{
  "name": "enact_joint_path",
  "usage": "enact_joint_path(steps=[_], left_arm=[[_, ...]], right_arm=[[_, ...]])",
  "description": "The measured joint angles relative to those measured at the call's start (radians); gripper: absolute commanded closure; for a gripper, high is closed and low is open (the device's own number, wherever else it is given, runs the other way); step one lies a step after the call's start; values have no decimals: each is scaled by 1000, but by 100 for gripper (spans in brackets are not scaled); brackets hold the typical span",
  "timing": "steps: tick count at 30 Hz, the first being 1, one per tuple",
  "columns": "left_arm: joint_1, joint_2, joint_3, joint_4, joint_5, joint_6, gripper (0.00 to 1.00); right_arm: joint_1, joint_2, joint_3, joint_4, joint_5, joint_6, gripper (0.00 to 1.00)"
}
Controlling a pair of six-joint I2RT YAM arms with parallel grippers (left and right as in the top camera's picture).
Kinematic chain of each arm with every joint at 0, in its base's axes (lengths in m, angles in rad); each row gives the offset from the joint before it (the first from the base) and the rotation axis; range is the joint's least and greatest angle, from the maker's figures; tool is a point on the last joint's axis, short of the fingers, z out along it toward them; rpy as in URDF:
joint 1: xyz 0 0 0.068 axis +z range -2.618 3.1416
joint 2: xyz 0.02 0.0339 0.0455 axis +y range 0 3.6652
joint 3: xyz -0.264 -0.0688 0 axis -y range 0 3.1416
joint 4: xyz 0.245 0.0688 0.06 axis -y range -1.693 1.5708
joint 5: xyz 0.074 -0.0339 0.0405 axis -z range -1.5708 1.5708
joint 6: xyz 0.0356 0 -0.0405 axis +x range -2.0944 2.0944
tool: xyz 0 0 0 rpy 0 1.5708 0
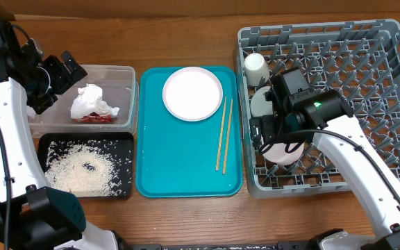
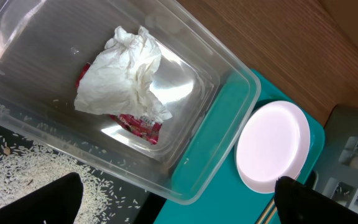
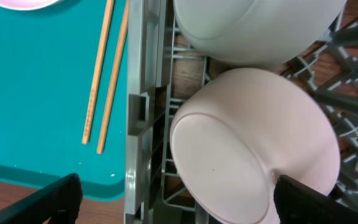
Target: Sort waste into correct bins and load items into the dishwasher
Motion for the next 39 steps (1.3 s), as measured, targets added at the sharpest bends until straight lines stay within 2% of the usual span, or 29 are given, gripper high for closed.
enact_joint_path(steps=[6, 11, 12, 15, 16, 18, 23, 26, 28, 34, 39], left_arm=[[0, 0, 0, 0, 0, 0, 0], [0, 0, 0, 0, 0, 0, 0], [0, 0, 0, 0, 0, 0, 0], [0, 0, 0, 0, 0, 0, 0], [0, 0, 0, 0, 0, 0, 0], [0, 0, 0, 0, 0, 0, 0], [0, 0, 0, 0, 0, 0, 0], [0, 0, 0, 0, 0, 0, 0], [0, 0, 0, 0, 0, 0, 0], [0, 0, 0, 0, 0, 0, 0], [0, 0, 0, 0, 0, 0, 0]], right_arm=[[0, 0, 0, 57, -74, 6, 0], [0, 0, -3, 132, -298, 7, 0], [0, 0, -3, 138, -333, 7, 10], [3, 0, -3, 172, -438, 16, 48], [6, 0, -3, 178, -459, 27, 54], [16, 0, -3, 188, -469, 51, 56], [89, 0, -3, 230, -362, 169, 57], [155, 0, -3, 270, -257, 246, 63], [204, 2, -3, 300, -178, 299, 70], [325, 51, -4, 381, 55, 480, 70], [361, 146, -4, 417, 195, 564, 70]])
